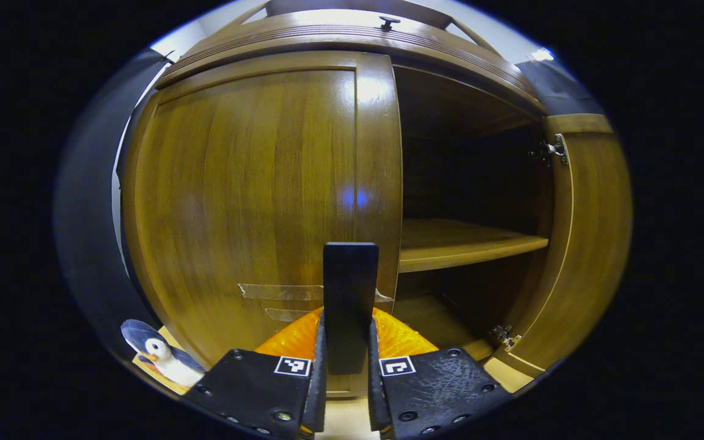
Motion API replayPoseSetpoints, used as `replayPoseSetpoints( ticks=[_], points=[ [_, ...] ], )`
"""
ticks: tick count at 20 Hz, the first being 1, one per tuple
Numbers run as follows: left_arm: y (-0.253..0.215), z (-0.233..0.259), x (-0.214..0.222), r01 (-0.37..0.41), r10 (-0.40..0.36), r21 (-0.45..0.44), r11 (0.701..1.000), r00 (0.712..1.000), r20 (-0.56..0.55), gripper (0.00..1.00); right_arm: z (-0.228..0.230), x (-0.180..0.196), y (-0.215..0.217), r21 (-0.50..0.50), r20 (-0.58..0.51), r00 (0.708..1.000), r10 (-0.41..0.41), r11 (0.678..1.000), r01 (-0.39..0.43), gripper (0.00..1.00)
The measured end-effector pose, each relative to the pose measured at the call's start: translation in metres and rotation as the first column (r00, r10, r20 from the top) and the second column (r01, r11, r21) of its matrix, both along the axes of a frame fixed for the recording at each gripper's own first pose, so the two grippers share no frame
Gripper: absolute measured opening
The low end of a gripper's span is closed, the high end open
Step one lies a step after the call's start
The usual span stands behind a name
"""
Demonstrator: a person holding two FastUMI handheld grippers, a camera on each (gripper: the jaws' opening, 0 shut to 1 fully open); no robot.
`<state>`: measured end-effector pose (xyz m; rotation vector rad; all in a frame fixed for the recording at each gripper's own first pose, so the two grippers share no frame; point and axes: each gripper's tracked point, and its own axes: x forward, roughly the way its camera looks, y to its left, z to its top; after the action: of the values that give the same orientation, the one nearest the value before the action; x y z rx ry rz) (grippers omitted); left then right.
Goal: Open the right door of the double-door shoe cabinet with the right hand, and open the left door with the left hand.
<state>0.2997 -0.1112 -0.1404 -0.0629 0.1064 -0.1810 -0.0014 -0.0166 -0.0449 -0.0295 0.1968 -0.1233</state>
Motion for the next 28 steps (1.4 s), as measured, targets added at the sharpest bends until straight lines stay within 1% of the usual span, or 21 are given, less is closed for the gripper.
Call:
replayPoseSetpoints(
  ticks=[1,3,4,5,6,7,8,11,19,28],
  points=[
    [0.000,0.000,-0.002,0.002,-0.002,0.000,1.000,1.000,-0.005,0.20,0.001,-0.002,0.000,0.000,0.002,1.000,0.002,1.000,-0.002,0.99],
    [0.002,-0.002,-0.004,0.008,-0.008,-0.012,1.000,1.000,-0.004,0.20,0.003,-0.007,0.000,-0.003,0.005,1.000,0.006,1.000,-0.006,0.99],
    [0.001,0.000,-0.007,0.013,-0.013,-0.010,1.000,1.000,-0.003,0.07,0.003,-0.009,0.000,-0.006,0.006,1.000,0.008,1.000,-0.008,1.00],
    [0.002,0.000,-0.010,0.018,-0.018,-0.005,1.000,1.000,0.002,0.15,0.003,-0.010,-0.001,-0.007,0.007,1.000,0.011,1.000,-0.011,1.00],
    [0.003,-0.001,-0.016,0.025,-0.025,-0.007,1.000,1.000,0.006,0.15,0.003,-0.013,0.000,-0.008,0.005,1.000,0.016,1.000,-0.016,1.00],
    [0.004,-0.001,-0.020,0.033,-0.033,-0.006,0.999,0.999,0.009,0.23,0.003,-0.014,-0.001,-0.009,0.004,1.000,0.020,1.000,-0.020,1.00],
    [0.005,-0.001,-0.025,0.040,-0.040,-0.006,0.999,0.999,0.010,0.15,0.002,-0.016,0.000,-0.008,0.004,1.000,0.025,1.000,-0.025,1.00],
    [0.010,-0.002,-0.039,0.052,-0.052,-0.005,0.999,0.999,0.003,0.15,0.003,-0.022,0.002,-0.008,0.005,0.999,0.047,0.999,-0.046,1.00],
    [0.032,-0.003,-0.082,0.040,-0.040,0.003,0.999,0.999,0.002,0.15,-0.001,-0.037,0.008,0.003,0.018,0.996,0.090,0.996,-0.090,0.99],
    [0.066,-0.008,-0.124,-0.005,0.005,0.000,1.000,1.000,-0.010,0.14,-0.005,-0.040,0.029,0.018,0.019,0.987,0.159,0.987,-0.159,1.00]
  ],
)
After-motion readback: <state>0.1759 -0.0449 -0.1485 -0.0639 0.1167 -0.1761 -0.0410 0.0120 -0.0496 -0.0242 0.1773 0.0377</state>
